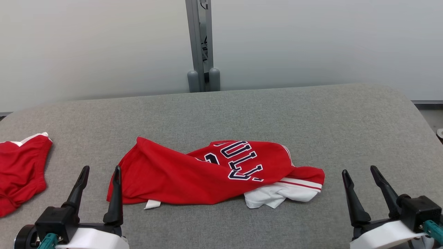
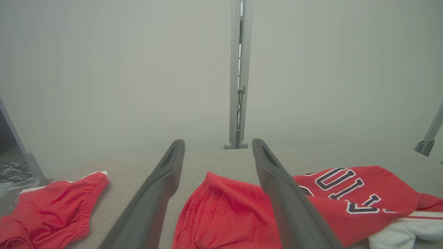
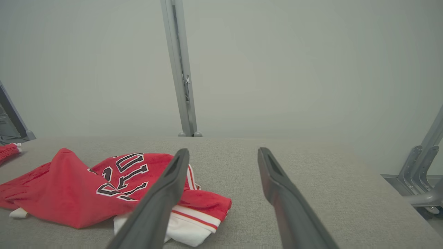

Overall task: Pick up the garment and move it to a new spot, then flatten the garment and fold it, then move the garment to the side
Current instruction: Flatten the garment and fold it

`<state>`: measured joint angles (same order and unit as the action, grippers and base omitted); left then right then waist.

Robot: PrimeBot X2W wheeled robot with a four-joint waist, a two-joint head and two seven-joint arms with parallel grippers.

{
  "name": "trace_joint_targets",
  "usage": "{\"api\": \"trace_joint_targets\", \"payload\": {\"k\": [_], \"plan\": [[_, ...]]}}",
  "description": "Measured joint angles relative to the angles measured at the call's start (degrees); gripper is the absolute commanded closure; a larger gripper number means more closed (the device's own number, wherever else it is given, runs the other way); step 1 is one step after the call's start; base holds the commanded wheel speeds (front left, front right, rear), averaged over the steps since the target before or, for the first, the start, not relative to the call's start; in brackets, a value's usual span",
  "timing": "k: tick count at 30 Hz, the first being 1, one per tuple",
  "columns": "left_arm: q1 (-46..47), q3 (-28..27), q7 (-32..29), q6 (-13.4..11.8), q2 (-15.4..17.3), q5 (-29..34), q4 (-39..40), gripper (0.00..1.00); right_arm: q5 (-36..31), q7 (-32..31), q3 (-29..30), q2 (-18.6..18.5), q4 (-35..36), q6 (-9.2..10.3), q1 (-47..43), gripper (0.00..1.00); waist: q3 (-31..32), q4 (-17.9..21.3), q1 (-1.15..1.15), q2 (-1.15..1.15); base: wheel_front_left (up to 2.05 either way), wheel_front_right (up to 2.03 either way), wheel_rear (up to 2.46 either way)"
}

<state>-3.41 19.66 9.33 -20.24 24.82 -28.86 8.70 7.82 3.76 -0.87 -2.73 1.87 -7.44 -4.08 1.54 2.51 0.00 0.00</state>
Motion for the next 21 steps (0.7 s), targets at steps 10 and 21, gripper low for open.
{"api": "trace_joint_targets", "payload": {"k": [10,21], "plan": [[0.7,0.4,-0.6,-0.3,0.2,0.0,1.2,0.0,-1.2,-1.0,-1.5,0.0,-12.6,0.0,0.4,0.0,-1.1,-2.2,0.0,0.0,0.0,0.0,0.0],[1.8,0.6,-0.7,-0.3,0.1,0.0,1.8,0.0,3.0,6.0,-3.6,0.0,-33.1,0.0,11.2,0.0,-3.8,-4.7,0.0,0.0,0.0,0.0,0.0]]}}
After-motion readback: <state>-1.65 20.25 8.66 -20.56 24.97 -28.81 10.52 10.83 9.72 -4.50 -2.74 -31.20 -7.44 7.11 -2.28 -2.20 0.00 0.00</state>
